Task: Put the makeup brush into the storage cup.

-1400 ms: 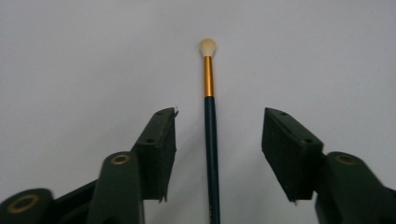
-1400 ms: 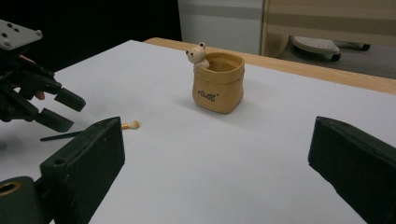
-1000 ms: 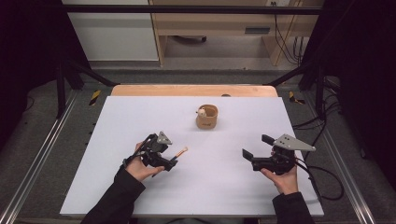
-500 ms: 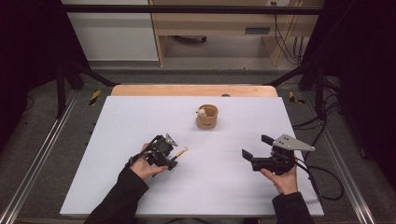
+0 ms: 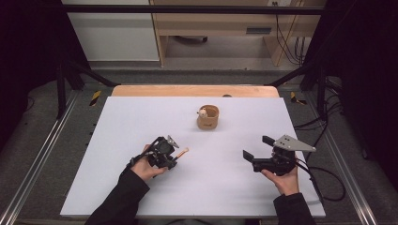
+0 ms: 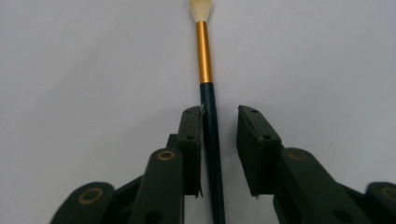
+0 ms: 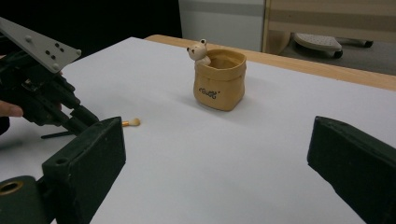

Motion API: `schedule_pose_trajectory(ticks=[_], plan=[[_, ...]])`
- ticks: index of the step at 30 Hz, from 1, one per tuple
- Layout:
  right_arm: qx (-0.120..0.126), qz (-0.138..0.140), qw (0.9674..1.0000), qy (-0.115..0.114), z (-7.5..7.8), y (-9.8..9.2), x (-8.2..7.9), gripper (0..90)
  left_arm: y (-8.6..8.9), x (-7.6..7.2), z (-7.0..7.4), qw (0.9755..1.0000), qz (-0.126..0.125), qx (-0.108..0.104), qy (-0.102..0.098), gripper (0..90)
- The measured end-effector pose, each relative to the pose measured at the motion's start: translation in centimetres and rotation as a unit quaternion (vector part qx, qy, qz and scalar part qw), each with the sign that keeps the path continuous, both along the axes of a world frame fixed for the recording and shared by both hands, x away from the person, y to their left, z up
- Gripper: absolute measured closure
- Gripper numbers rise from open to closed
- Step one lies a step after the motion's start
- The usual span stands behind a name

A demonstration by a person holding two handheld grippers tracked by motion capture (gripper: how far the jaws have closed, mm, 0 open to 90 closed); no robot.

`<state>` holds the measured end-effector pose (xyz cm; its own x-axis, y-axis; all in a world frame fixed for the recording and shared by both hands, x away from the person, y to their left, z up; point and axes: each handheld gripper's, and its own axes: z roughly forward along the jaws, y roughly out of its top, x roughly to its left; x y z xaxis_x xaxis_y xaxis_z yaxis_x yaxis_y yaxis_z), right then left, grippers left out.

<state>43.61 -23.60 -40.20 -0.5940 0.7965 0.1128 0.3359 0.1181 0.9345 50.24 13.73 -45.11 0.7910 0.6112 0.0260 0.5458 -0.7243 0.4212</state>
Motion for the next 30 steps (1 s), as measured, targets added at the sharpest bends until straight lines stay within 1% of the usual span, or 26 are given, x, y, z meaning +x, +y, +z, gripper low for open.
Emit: schedule_pose_trajectory(ticks=[8,13,20,21,23,30], plan=[[-0.001,0.001,1.0,-0.001,0.0,-0.04,0.01,4.6,-0.12,-0.09,-0.01,1.0,0.003,0.002,0.001,76.2],[-0.002,0.002,1.0,0.001,-0.07,0.05,0.04,4.6,-0.18,-0.1,0.04,1.0,0.001,0.006,0.004,78.4],[-0.002,0.002,1.0,0.001,-0.07,0.04,0.04,4.6,-0.36,-0.24,0.01,1.0,0.0,0.008,0.001,82.3],[-0.004,0.003,1.0,0.001,-0.07,0.01,0.04,4.6,-0.33,-0.21,0.07,0.9999,-0.004,0.012,0.002,82.3],[-0.001,0.002,1.0,0.001,-0.07,0.05,0.04,4.6,-0.35,-0.22,0.07,0.9999,-0.004,0.013,0.002,82.4],[-0.002,0.002,1.0,0.001,-0.08,0.05,0.04,4.7,-0.34,-0.22,0.07,0.9999,-0.006,0.011,0.002,82.9]])
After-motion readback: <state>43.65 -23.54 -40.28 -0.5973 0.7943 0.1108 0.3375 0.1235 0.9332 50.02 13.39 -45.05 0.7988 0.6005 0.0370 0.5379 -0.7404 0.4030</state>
